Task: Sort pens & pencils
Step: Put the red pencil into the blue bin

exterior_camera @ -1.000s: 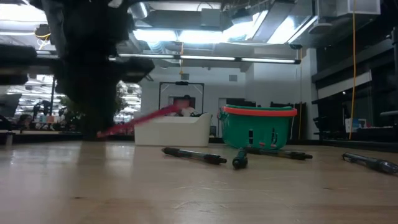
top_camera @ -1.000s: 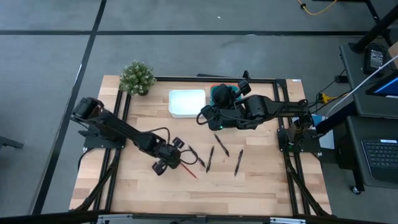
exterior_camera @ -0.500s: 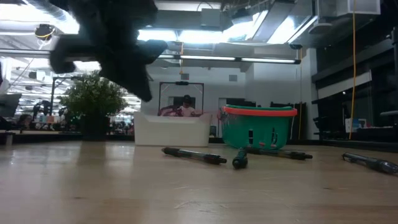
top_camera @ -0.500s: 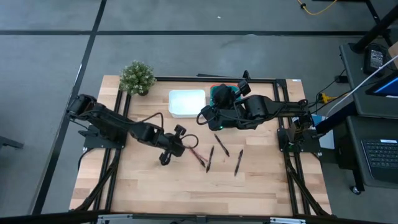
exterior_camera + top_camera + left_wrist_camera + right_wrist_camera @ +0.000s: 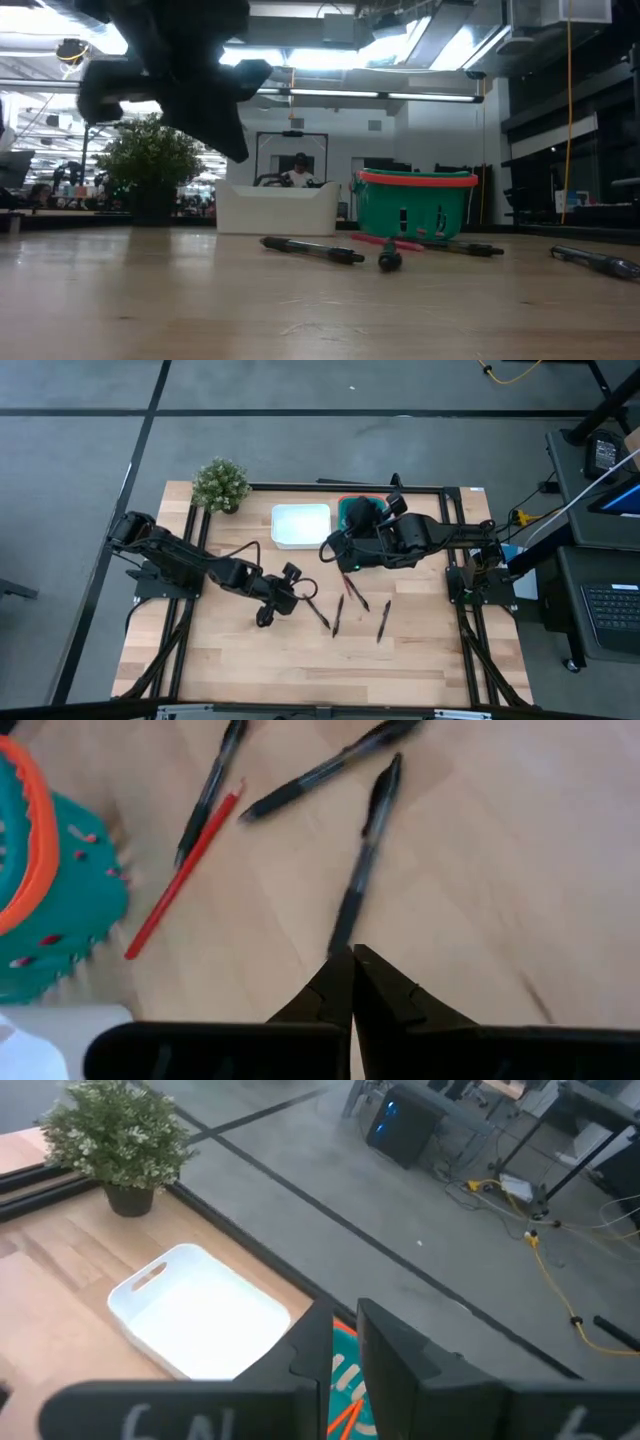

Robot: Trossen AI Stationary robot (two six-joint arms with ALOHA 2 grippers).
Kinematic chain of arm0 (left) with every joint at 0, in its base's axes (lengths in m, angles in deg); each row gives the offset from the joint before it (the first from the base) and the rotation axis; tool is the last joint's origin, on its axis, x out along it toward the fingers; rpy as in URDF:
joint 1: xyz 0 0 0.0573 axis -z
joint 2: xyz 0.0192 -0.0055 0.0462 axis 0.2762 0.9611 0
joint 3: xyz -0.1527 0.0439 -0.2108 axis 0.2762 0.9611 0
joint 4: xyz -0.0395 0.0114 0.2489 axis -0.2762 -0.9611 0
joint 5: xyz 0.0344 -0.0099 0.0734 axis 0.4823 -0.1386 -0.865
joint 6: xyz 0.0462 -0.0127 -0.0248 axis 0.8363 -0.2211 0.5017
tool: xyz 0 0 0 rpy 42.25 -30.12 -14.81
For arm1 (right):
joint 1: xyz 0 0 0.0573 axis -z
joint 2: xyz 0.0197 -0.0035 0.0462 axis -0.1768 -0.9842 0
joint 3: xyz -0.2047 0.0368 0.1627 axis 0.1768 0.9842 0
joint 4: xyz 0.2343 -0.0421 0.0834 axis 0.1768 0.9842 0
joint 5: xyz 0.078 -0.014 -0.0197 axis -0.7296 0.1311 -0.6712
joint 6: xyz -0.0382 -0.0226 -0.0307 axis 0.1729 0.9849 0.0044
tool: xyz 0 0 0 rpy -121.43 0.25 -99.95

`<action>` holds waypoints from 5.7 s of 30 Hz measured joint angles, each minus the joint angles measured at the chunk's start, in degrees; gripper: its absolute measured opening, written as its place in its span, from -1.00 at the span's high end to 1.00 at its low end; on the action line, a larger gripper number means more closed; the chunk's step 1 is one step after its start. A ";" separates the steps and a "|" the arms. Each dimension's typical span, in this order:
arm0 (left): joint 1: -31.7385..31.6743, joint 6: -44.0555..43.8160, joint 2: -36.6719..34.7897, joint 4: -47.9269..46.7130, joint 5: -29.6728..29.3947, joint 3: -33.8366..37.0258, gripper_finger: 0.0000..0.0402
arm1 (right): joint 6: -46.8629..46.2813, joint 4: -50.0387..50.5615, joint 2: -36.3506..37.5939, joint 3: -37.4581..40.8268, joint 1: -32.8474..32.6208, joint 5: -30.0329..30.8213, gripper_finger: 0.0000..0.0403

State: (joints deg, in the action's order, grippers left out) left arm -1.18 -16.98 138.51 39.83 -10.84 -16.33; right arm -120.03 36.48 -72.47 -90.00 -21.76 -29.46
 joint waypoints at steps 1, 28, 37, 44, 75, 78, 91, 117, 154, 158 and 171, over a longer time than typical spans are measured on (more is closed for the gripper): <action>-0.20 0.20 0.00 0.87 -0.59 0.38 0.98 | -0.02 0.00 0.00 0.02 -0.02 -0.53 0.74; -7.72 -13.79 1.64 -15.94 -14.23 1.24 0.75 | -16.49 -6.13 -1.05 24.26 -4.96 -31.08 0.74; -12.19 -19.44 1.57 -26.66 -26.78 1.24 0.75 | -19.77 -13.85 -1.05 29.29 -8.23 -36.36 0.74; -15.34 -23.22 0.39 -33.04 -38.84 1.24 0.75 | -19.38 -23.95 -1.05 36.81 -8.14 -37.74 0.74; -13.20 -28.34 -18.14 -35.90 -36.38 1.24 0.75 | -4.46 -45.67 -1.03 48.61 3.23 -48.30 0.74; -13.20 -28.34 -18.14 -35.90 -36.40 1.24 0.75 | -4.02 -45.53 -1.03 48.61 3.21 -48.03 0.74; -13.20 -28.69 -18.13 -35.90 -36.42 1.24 0.75 | -7.28 -46.14 -1.03 48.61 3.21 -51.26 0.47; -13.22 -29.76 -18.08 -35.48 -36.47 1.24 0.75 | -2.18 -43.93 -6.52 48.78 4.90 -50.78 0.10; -13.22 -30.46 -18.10 -35.68 -36.47 1.24 0.75 | -25.35 -38.60 -6.62 48.78 4.22 -52.83 0.10; -13.22 -30.46 -18.10 -35.68 -36.47 1.24 0.75 | -25.51 -38.42 -7.03 48.78 4.22 -52.82 0.10; -13.20 -30.44 -18.14 -35.31 -36.45 1.24 0.75 | -25.07 -40.21 -9.25 49.85 5.11 -52.84 0.10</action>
State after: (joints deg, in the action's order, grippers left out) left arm -14.38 -47.42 120.37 4.52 -47.29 -15.10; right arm -145.10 -3.73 -81.71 -40.15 -16.64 -82.30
